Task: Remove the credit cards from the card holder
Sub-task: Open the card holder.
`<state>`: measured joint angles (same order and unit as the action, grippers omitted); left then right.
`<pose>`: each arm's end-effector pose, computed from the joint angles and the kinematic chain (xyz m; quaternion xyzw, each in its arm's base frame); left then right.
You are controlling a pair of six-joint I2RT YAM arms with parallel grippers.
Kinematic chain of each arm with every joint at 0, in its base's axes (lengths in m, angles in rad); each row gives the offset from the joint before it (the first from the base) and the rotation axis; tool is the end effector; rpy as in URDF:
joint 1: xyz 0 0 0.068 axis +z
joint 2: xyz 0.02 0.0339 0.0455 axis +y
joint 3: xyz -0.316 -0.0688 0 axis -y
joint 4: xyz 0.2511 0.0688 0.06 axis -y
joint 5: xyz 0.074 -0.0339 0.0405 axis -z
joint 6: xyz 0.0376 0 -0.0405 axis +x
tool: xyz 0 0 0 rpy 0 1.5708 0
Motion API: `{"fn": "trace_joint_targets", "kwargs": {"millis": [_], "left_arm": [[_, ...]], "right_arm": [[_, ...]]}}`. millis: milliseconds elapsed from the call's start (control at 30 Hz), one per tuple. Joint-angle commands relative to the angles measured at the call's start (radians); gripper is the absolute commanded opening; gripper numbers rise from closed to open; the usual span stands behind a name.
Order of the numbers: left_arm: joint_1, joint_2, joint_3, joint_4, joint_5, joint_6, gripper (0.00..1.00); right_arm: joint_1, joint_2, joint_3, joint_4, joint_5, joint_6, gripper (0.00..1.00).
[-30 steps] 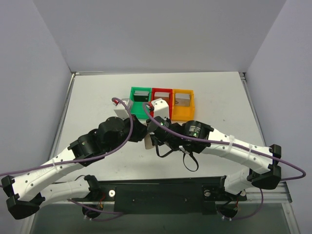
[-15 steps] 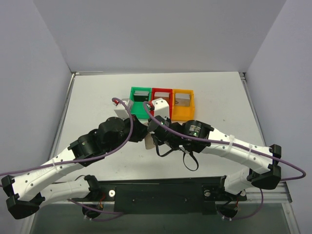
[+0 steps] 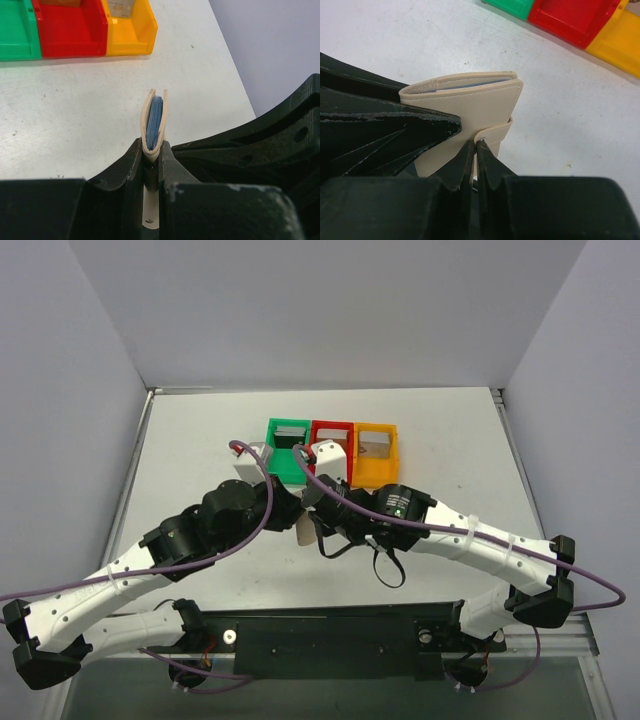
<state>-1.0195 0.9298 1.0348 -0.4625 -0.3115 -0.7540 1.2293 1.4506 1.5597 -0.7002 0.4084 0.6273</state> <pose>0.1027 -0.1450 0.4143 0.0198 0.8162 -0.3560 0.4547 0.1197 0.2921 0.4537 -0.1651 0.8535 0.2616 0.4193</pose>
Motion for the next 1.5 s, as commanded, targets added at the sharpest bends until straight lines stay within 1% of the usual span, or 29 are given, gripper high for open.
{"fn": "trace_joint_targets", "kwargs": {"millis": [0,333,567,733,900,1000,1100,1133,1167,1300,1467], "left_arm": [[-0.011,-0.034,0.056,0.090,0.045,-0.018,0.00],[-0.011,-0.057,0.036,0.077,0.015,-0.007,0.00],[-0.010,-0.060,0.030,0.077,0.012,-0.010,0.00],[-0.008,-0.069,0.010,0.096,0.028,-0.019,0.00],[-0.008,-0.092,-0.030,0.151,0.074,-0.027,0.00],[-0.005,-0.109,-0.061,0.205,0.106,-0.036,0.00],[0.004,-0.131,-0.110,0.251,0.147,-0.057,0.00],[0.006,-0.135,-0.119,0.265,0.156,-0.062,0.00],[0.006,-0.140,-0.136,0.271,0.160,-0.070,0.00],[0.009,-0.146,-0.171,0.286,0.172,-0.093,0.00],[0.016,-0.155,-0.208,0.323,0.204,-0.105,0.00]], "right_arm": [[-0.024,0.007,0.008,-0.055,0.052,-0.006,0.00],[-0.025,-0.084,-0.050,-0.055,0.037,0.017,0.00],[-0.037,-0.160,-0.122,-0.009,0.015,0.012,0.00],[-0.051,-0.203,-0.159,0.028,-0.032,0.014,0.00],[-0.105,-0.260,-0.214,0.051,-0.083,0.029,0.01],[-0.132,-0.301,-0.248,0.064,-0.117,0.040,0.08],[-0.148,-0.332,-0.277,0.068,-0.129,0.043,0.24],[-0.148,-0.349,-0.289,0.071,-0.132,0.045,0.26],[-0.152,-0.357,-0.293,0.071,-0.134,0.046,0.32],[-0.168,-0.412,-0.323,0.082,-0.161,0.058,0.41],[-0.174,-0.498,-0.391,0.200,-0.278,0.061,0.49]]}}
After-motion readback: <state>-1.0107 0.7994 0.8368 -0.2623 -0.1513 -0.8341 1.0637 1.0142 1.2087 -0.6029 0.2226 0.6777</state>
